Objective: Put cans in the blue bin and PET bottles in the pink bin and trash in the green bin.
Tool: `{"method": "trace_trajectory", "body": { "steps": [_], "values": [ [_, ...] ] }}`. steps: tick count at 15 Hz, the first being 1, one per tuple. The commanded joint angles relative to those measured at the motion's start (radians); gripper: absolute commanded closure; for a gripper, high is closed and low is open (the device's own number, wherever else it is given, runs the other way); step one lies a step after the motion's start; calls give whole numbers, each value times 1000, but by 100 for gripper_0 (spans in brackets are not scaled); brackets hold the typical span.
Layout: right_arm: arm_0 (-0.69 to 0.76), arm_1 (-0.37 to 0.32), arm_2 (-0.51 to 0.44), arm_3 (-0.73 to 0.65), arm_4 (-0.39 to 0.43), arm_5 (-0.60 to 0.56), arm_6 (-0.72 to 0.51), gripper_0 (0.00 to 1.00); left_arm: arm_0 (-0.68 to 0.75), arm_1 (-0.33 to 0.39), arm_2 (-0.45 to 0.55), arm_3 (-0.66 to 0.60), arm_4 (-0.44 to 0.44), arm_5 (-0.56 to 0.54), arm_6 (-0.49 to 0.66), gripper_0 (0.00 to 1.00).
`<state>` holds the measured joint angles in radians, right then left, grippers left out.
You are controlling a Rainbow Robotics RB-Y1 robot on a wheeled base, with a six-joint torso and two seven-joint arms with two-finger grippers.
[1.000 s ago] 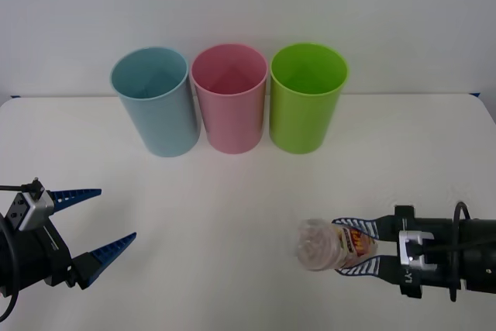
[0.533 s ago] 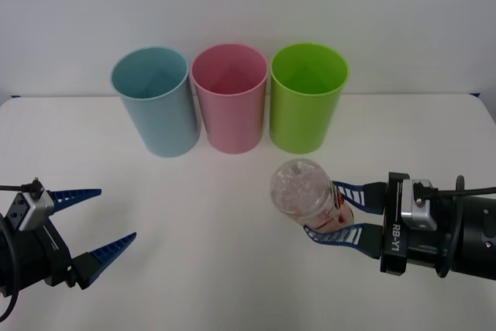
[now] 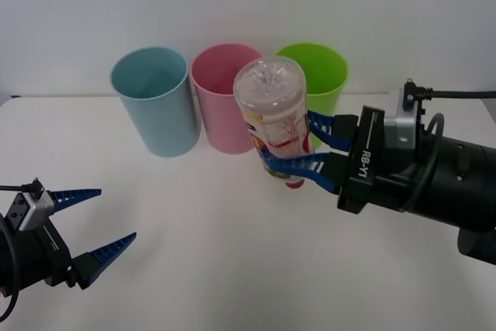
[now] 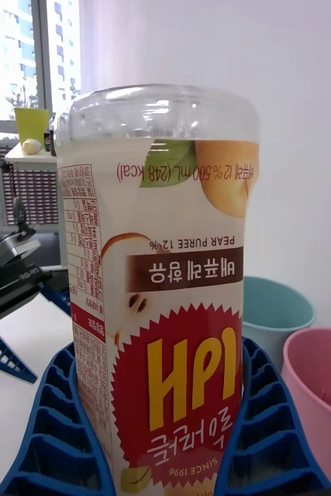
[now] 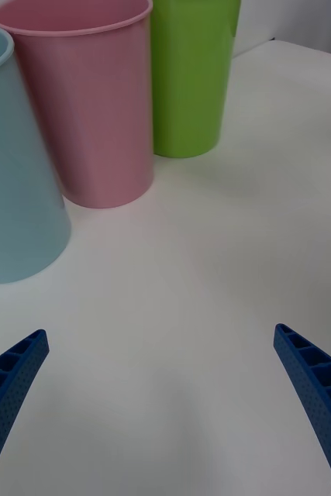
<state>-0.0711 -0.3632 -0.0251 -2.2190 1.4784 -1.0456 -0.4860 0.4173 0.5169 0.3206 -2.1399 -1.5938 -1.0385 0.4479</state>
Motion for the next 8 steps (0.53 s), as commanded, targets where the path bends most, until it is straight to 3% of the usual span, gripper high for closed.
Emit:
{"method": "trace_trajectory", "body": {
  "steps": [1, 4, 8],
  "values": [
    [-125, 1, 119, 70, 129, 171, -98, 100, 0, 0, 0, 0, 0, 0, 0, 0],
    [-294, 33, 214, 251, 215, 320, -126, 100, 0, 0, 0, 0, 0, 0, 0, 0],
    [-516, 141, 200, 516, 292, 394, -135, 100, 0, 0, 0, 0, 0, 0, 0, 0]
  ]
}}
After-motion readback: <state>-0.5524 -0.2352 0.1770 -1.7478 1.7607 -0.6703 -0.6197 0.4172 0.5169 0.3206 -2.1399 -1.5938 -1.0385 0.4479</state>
